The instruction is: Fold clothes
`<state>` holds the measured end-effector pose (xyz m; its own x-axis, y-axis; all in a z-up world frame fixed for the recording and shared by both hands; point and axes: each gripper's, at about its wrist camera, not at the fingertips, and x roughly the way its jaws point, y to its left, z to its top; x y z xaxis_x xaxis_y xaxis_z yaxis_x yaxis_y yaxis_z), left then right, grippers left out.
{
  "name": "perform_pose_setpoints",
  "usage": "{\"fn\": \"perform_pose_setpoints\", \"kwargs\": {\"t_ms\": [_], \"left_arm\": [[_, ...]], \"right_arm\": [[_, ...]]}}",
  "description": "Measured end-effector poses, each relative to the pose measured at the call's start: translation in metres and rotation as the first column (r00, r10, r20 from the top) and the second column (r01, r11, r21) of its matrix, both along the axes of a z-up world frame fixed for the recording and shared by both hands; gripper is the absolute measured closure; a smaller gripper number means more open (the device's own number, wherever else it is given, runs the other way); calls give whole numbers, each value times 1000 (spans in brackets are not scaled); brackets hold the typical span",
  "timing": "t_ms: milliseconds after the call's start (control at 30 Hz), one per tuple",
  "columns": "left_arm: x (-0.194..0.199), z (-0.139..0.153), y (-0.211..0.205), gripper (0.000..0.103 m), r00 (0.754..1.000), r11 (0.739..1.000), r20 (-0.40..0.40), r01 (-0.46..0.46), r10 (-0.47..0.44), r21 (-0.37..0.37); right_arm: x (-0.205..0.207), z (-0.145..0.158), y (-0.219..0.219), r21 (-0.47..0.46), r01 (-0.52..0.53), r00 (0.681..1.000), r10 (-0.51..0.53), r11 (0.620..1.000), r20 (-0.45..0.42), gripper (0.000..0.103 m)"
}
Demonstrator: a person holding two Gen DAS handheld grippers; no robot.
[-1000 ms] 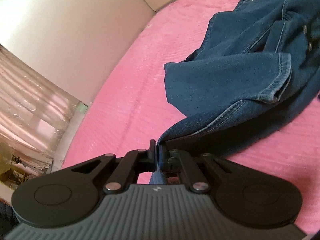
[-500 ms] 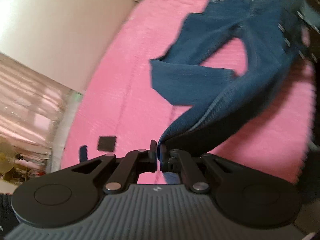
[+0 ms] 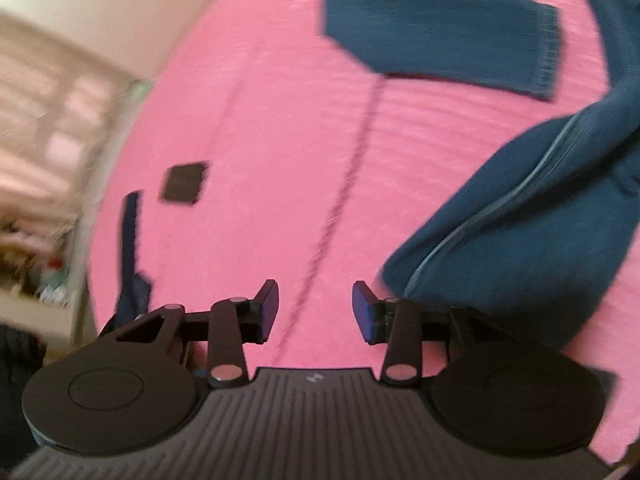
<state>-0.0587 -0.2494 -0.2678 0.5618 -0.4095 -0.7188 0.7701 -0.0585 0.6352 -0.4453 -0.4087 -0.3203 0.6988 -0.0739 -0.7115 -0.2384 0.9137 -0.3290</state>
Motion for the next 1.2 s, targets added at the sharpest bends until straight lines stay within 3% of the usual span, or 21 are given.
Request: {"fn": "perform_pose_setpoints", "kwargs": {"t_ms": [100, 233, 333, 400, 533, 567, 600, 633, 667, 700, 800, 867, 967, 1000, 1067, 1200], "left_arm": [[9, 19, 43, 65, 996, 992, -4, -93, 93, -80], [13, 47, 98, 68, 973, 955, 4, -224, 229, -195], [-20, 61, 132, 62, 976, 933, -143, -203, 167, -298], [-56, 51, 143, 46, 979, 942, -189, -128, 71, -311], [-119, -9, 135, 41, 988, 975, -152, 5, -40, -223], [-128, -27, 128, 42, 992, 982, -122, 21, -44, -185], [-137, -45, 122, 52, 994, 988, -92, 36, -50, -147], [-138, -56, 116, 65, 997, 992, -74, 25, -35, -127], [-135, -66, 110, 90, 998, 994, -60, 6, -13, -114], [-124, -58, 112, 93, 995, 987, -98, -44, 29, -152], [-79, -20, 123, 93, 950, 926, -274, -233, 152, -296], [-47, 8, 135, 93, 931, 863, -252, -344, 263, -369], [2, 39, 157, 92, 843, 723, -246, -537, 479, -435], [7, 45, 164, 90, 834, 707, -210, -546, 510, -449], [-6, 45, 169, 84, 862, 752, -108, -487, 495, -445], [-59, 6, 167, 66, 963, 917, 33, -244, 268, -316]], "right_arm": [[-6, -4, 1, 22, 30, 1000, -30, 999, -4, 21], [-12, 0, 7, 40, 68, 997, -69, 997, 22, 21], [-14, 4, 10, 52, 74, 996, -77, 996, 40, 21], [-15, 6, 11, 60, 77, 995, -80, 995, 52, 21], [-17, 8, 13, 73, 86, 994, -91, 994, 59, 21], [-19, 9, 13, 72, 87, 994, -92, 994, 59, 21], [-20, 10, 13, 71, 88, 994, -92, 994, 59, 20], [-21, 10, 13, 68, 90, 994, -94, 994, 60, 20], [-24, 11, 12, 64, 93, 993, -96, 994, 62, 20], [-27, 13, 11, 58, 96, 993, -100, 994, 64, 20], [-37, 17, 7, 50, 112, 990, -116, 992, 80, 19], [-44, 18, 6, 53, 127, 986, -132, 990, 98, 8], [-50, 15, 6, 53, 134, 984, -140, 990, 107, 6], [-51, 15, 7, 52, 135, 985, -140, 990, 105, 6], [-55, 13, 9, 52, 135, 985, -140, 990, 102, 6], [-62, 11, 9, 61, 148, 984, -153, 987, 94, 6]]}}
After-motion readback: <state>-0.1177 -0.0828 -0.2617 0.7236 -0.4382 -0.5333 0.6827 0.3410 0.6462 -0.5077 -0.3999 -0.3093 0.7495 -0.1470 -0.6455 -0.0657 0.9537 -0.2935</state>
